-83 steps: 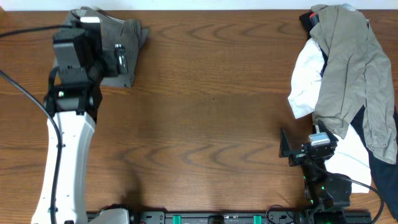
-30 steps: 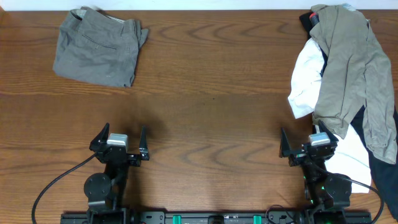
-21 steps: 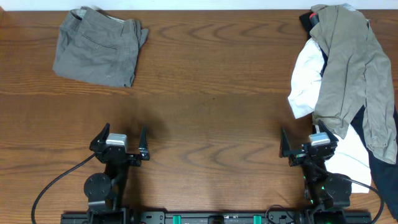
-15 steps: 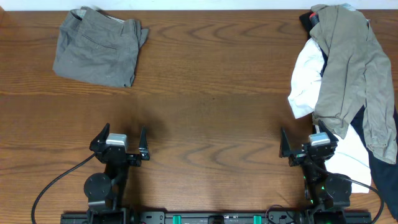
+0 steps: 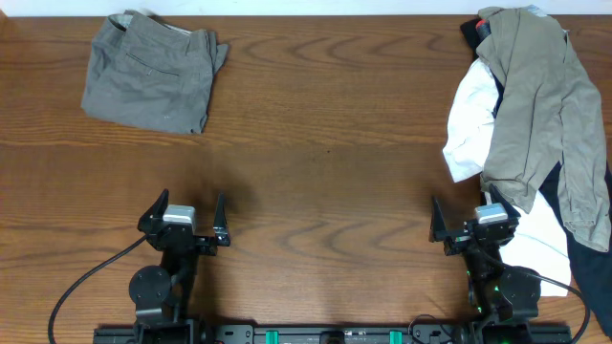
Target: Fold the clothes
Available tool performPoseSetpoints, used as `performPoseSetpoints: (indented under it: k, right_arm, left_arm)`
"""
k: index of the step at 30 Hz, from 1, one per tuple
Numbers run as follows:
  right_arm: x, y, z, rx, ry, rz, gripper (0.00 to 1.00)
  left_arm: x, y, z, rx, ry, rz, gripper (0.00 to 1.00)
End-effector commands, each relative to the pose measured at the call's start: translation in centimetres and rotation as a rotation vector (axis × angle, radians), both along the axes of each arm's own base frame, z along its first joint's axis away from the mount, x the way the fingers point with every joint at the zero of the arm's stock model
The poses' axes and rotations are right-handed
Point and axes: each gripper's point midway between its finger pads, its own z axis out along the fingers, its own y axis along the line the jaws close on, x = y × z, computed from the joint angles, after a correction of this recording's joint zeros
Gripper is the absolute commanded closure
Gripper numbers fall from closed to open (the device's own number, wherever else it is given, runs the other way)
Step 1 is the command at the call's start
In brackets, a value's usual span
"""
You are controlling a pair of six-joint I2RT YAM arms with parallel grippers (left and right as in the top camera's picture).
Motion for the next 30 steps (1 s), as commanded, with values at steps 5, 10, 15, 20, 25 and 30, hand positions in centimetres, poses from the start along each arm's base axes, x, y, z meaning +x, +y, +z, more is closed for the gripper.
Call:
performPoseSetpoints:
  k: [5, 10, 15, 20, 25, 30]
  right_arm:
    - [-0.05, 0.16, -0.02, 0.015, 0.001, 0.005, 0.01]
    - [-0.05, 0.16, -0.02, 0.015, 0.001, 0.005, 0.01]
    - [-0.05, 0.16, -0.02, 0.015, 0.001, 0.005, 0.01]
    - [-0.05, 0.16, -0.02, 0.015, 0.001, 0.005, 0.01]
    - [-0.05, 0.16, -0.02, 0.015, 0.001, 0.005, 0.01]
    - [-0.05, 0.16, -0.03, 0.015, 0.001, 0.005, 0.01]
  left_arm:
    - [-0.02, -0.31, -1.53, -0.017, 0.036, -0.018, 0.02]
    - [-0.02, -0.31, -1.53, -0.017, 0.036, -0.018, 0.02]
    - [-0.02, -0.31, -1.53, -0.017, 0.036, -0.018, 0.02]
    - [-0.02, -0.31, -1.53, -0.017, 0.036, -0.018, 0.02]
    - [-0.02, -0.31, -1.53, -0.017, 0.036, -0.018, 0.02]
    - [-0.02, -0.31, -1.53, -0.017, 0.036, -0.018, 0.02]
